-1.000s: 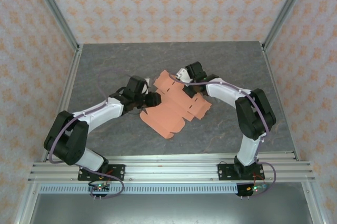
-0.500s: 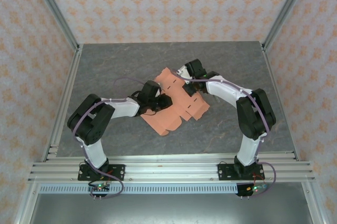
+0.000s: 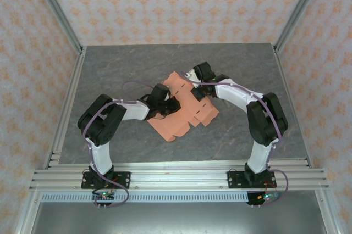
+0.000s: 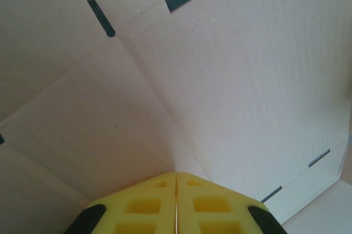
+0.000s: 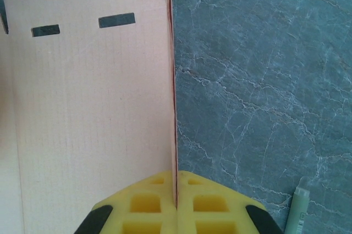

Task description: Fold the paper box

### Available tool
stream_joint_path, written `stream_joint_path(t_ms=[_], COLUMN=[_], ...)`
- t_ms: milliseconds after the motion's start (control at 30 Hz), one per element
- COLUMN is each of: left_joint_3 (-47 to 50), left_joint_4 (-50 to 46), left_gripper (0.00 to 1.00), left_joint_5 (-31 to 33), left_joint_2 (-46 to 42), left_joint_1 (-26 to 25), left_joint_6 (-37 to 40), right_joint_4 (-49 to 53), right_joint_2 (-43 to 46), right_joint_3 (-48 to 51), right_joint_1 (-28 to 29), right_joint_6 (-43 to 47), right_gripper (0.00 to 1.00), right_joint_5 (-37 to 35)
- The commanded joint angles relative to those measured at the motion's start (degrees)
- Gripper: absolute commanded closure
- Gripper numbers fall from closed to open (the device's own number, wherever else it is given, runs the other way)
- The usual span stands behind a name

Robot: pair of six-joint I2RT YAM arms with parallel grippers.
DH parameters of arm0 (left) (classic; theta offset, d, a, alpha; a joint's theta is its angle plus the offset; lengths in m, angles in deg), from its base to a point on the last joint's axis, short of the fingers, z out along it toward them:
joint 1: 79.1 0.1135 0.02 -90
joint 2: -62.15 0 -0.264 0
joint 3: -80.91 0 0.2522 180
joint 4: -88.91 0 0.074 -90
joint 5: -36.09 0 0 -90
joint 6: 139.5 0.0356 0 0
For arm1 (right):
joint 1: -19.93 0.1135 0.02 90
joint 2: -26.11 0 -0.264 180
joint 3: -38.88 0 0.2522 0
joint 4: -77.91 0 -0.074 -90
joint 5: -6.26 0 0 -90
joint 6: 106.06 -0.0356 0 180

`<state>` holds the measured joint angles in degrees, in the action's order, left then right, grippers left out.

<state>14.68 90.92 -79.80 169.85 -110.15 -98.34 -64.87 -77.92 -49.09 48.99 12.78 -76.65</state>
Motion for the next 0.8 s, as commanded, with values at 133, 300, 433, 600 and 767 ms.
stream_joint_path(t_ms=[133,300,433,600,767], left_joint_3=[0.6,0.1,0.2,1.1,1.5], left_joint_4=[4.0,6.4,7.5,8.5,9.3], left_gripper=[0.96,0.99,1.00,1.00,1.00], left_joint_5=[4.0,4.3,4.7,5.2,5.4], left_joint_2=[4.4,7.0,7.9,8.2,8.4], left_joint_1=[-0.7,-1.2,-1.5,-1.5,-1.5], left_joint_6=[-2.6,-4.2,-4.9,-5.1,-5.1], right_joint_4=[2.5,5.1,7.1,9.3,10.2], right_joint_2=[3.1,3.4,3.8,3.8,2.5], right_joint_3=[-2.2,-3.9,-6.0,-7.8,-8.4], right_joint_1=[3.0,7.1,9.1,12.0,14.4], right_joint_6=[-7.3,-10.3,-13.9,-16.0,-16.9], right_gripper=[1.00,1.00,1.00,1.00,1.00], right_joint_5=[-2.8,-7.5,-9.1,-11.1,-13.2])
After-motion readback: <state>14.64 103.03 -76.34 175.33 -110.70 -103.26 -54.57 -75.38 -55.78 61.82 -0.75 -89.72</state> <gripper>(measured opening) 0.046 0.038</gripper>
